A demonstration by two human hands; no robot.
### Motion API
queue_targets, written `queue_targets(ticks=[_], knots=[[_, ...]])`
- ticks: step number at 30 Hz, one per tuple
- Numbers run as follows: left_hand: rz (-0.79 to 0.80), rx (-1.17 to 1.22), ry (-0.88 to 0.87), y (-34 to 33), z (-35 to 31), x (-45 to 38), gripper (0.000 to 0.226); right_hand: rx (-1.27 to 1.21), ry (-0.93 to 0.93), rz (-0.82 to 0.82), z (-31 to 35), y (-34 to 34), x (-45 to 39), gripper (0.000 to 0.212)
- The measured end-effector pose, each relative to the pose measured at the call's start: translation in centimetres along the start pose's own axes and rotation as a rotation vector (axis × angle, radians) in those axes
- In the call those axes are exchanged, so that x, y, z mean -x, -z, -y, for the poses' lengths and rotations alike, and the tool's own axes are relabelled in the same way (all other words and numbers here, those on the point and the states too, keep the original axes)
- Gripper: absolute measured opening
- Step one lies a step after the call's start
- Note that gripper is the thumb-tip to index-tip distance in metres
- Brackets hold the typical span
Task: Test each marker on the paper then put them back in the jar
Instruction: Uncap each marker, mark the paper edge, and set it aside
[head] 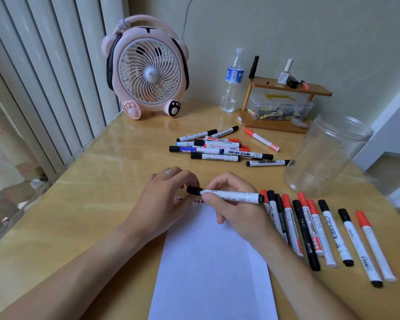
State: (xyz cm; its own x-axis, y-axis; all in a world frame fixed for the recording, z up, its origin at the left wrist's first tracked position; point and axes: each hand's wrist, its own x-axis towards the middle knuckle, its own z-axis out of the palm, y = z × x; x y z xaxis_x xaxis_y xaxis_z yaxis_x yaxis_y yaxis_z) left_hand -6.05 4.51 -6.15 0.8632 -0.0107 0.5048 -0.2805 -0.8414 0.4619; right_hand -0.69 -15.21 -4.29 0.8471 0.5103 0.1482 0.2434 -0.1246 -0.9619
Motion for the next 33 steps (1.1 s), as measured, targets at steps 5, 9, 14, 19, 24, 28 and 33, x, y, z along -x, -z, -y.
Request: queue_targets(ticks=[5,9,14,19,24,28,33], knots=[[0.04,0.089,-0.065,0.1,0.2,0.2,0.015,-0.062,-0.004,0.017,0.1,0.2,0.0,0.008],[0.012,0.113,-0.074,0.2,0.6,0.2,0.011,-0.313,-0.087,0.009,0.5,0.3,0.1,0.046],[0.061,0.139,-0.071,0.1,1.1,0.4,0.018,-0.306,-0.106,-0.089,0.3,0.6,-0.2,0.029],[0.038,0.174,-0.016,0.3,1.7,0.2,0.016,-0.191,-0.06,-0.038,0.6,1.8,-0.4,0.009],[0.127,0.187,-0.041,0.0,1.8,0.3,0.023,0.196,-0.009,0.025,0.0,1.7,-0.1,0.012],[0.155,0.178,-0.045,-0.2,1.6,0.4,0.022,0.314,0.024,0.018,-0.5,0.9,0.1,0.015],[0.148,0.163,-0.053,-0.1,1.5,0.4,0.02,0.349,0.048,-0.009,-0.4,1.1,0.1,0.009]])
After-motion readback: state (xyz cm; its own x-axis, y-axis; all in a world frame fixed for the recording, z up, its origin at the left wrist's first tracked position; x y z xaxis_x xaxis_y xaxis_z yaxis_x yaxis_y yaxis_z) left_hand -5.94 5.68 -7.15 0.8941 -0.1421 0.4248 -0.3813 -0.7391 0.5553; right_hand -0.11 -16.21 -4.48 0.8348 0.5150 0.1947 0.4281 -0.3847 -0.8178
